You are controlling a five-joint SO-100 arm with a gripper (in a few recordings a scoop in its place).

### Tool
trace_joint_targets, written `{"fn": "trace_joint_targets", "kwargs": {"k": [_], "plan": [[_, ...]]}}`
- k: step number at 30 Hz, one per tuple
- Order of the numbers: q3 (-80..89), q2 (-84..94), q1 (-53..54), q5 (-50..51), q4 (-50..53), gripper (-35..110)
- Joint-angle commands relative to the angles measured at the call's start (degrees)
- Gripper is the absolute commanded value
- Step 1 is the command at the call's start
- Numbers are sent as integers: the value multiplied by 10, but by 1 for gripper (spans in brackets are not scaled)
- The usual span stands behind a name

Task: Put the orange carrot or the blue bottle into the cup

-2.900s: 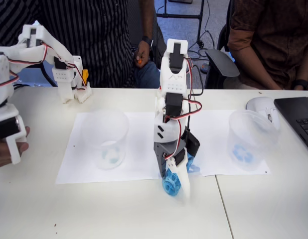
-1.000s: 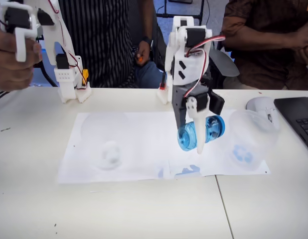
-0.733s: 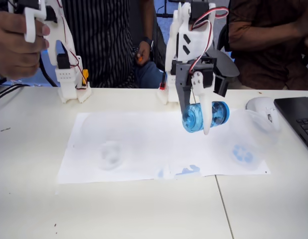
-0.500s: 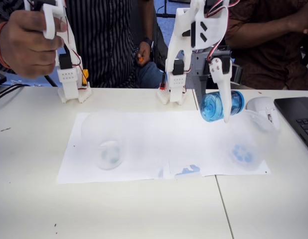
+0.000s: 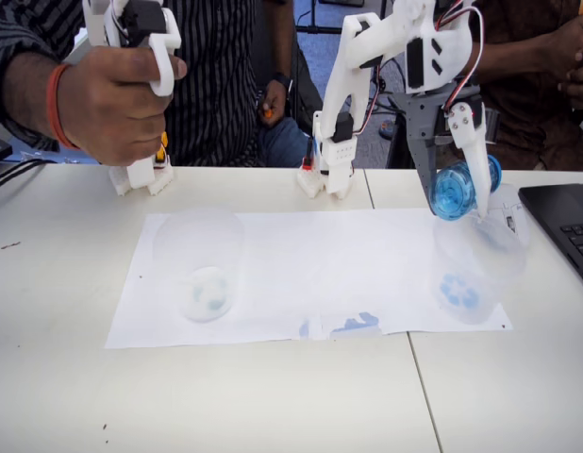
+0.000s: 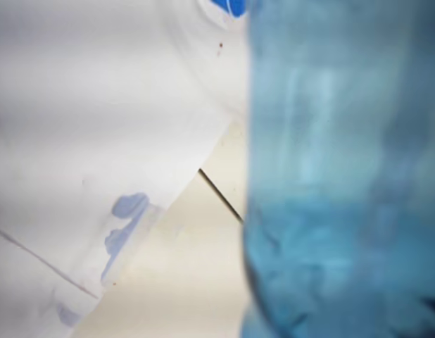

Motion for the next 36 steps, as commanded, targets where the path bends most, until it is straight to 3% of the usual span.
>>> {"fn": "trace_joint_targets", "kwargs": {"k": [1, 17, 28, 36], "plan": [[-46, 28, -35, 18, -2, 24], [-39, -29, -76, 101, 4, 24], [-39, -39, -129, 105, -1, 24], [-39, -39, -88, 105, 1, 24]]}}
